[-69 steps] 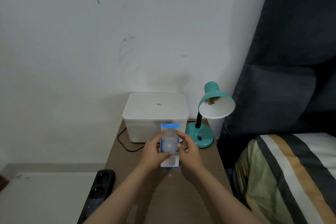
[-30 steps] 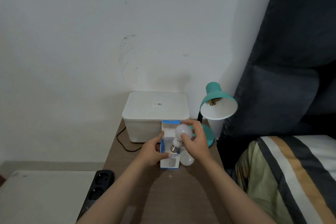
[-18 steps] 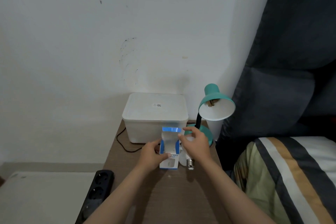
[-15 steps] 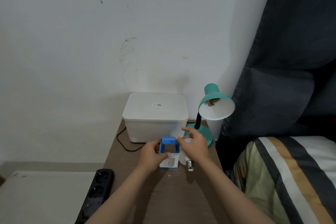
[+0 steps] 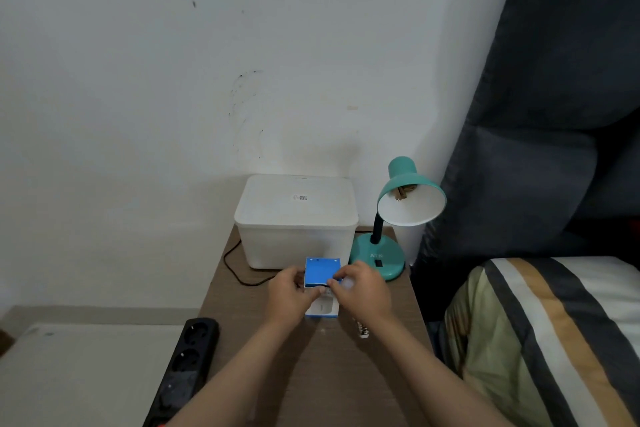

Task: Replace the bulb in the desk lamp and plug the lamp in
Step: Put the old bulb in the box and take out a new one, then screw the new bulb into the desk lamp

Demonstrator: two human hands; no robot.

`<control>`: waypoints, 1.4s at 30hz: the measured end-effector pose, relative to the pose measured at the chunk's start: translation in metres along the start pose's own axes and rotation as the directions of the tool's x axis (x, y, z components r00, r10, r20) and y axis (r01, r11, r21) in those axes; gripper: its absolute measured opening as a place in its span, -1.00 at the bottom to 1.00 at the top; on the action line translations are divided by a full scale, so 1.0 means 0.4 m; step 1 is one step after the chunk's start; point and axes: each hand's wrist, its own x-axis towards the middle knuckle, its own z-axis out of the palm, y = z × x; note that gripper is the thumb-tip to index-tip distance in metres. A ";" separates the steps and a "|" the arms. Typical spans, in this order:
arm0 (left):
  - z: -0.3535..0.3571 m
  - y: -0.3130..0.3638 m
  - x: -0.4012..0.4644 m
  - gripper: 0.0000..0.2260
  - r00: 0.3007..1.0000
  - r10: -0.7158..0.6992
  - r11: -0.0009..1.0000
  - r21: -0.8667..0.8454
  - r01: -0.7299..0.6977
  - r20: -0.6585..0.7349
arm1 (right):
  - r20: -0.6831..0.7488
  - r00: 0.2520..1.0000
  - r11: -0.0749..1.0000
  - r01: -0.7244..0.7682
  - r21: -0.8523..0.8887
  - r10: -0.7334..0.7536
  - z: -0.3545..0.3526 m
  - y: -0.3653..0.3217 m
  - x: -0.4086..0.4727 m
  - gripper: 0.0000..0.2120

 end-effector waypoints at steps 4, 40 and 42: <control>0.004 -0.006 -0.007 -0.61 0.998 0.060 0.998 0.016 -0.060 -0.008 | 0.029 1.000 1.000 0.001 -0.016 -0.001 -0.001 0.003 0.000 -0.79; 0.015 0.342 0.088 -0.72 0.820 0.571 0.816 0.087 -0.572 0.039 | -0.507 0.849 0.914 0.079 0.397 0.147 -0.293 0.039 -0.038 -0.61; 0.023 0.357 0.110 -0.76 0.792 0.607 0.788 0.085 -0.610 0.056 | -0.597 0.790 0.937 0.090 0.338 0.139 -0.277 0.044 -0.030 -0.58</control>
